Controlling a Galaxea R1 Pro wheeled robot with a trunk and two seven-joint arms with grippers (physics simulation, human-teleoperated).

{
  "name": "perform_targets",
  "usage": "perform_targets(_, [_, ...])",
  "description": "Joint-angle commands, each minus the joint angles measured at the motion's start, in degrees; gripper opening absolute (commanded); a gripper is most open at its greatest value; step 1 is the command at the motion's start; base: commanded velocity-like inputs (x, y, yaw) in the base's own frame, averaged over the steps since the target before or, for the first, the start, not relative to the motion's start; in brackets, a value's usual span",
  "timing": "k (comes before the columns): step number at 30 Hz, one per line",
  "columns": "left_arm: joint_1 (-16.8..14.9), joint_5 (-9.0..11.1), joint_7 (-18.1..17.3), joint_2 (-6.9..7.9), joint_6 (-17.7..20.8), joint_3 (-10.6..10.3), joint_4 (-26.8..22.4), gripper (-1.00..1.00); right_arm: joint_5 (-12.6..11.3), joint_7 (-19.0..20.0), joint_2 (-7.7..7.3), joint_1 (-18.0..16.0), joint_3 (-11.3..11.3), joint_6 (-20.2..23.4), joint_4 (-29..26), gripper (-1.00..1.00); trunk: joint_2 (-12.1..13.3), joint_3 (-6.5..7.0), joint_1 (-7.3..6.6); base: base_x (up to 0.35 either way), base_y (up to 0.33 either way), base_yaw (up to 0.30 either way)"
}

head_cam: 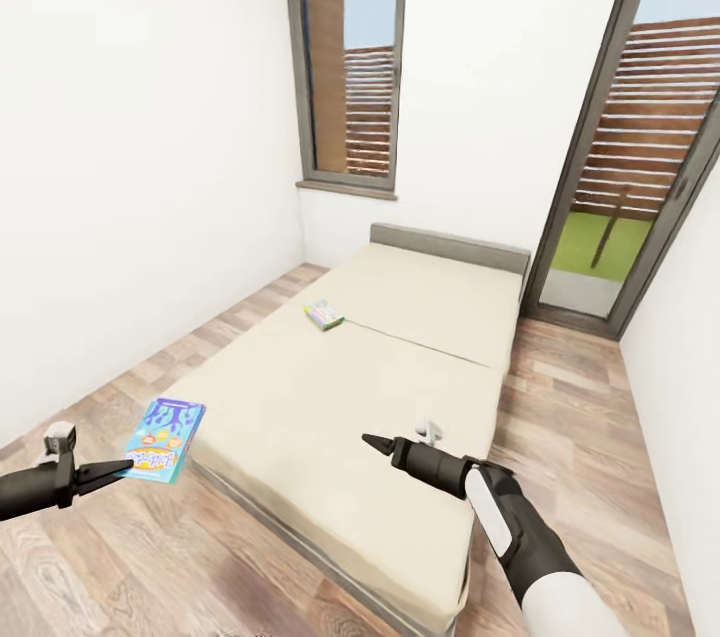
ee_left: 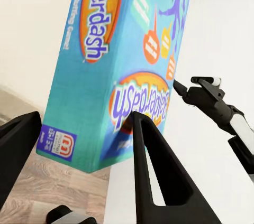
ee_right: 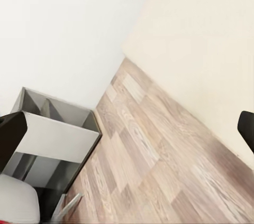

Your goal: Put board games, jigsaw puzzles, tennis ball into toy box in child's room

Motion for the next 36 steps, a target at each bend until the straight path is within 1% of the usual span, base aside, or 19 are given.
perform_targets(1, [-0.05,0.00,-0.24,0.00,0.60,0.02,0.01,-1.00,-0.33,0.00,0.04,-0.02,-0.08,0.41,-0.02,1.00,0.38,0.17,-0.22,0.004,0.009,0.263])
perform_targets(7, [-0.05,0.11,-0.24,0.00,0.63,0.05,0.01,-1.00,-0.30,-0.04,0.08,-0.04,1.06,0.34,0.01,1.00,2.78,1.52,-1.54,0.001,0.002,0.263])
perform_targets(11, [-0.05,0.06,-0.24,0.00,0.63,0.11,0.01,-1.00,-0.29,-0.08,0.09,-0.04,1.38,0.12,0.01,1.00,4.39,2.43,-2.42,0.000,0.000,0.263])
perform_targets(36, [-0.05,-0.22,-0.24,-0.04,0.63,0.03,0.01,-1.00,-0.21,-0.09,0.10,-0.03,1.48,0.06,0.01,1.00,14.41,8.07,-7.91,0.000,0.000,0.262])
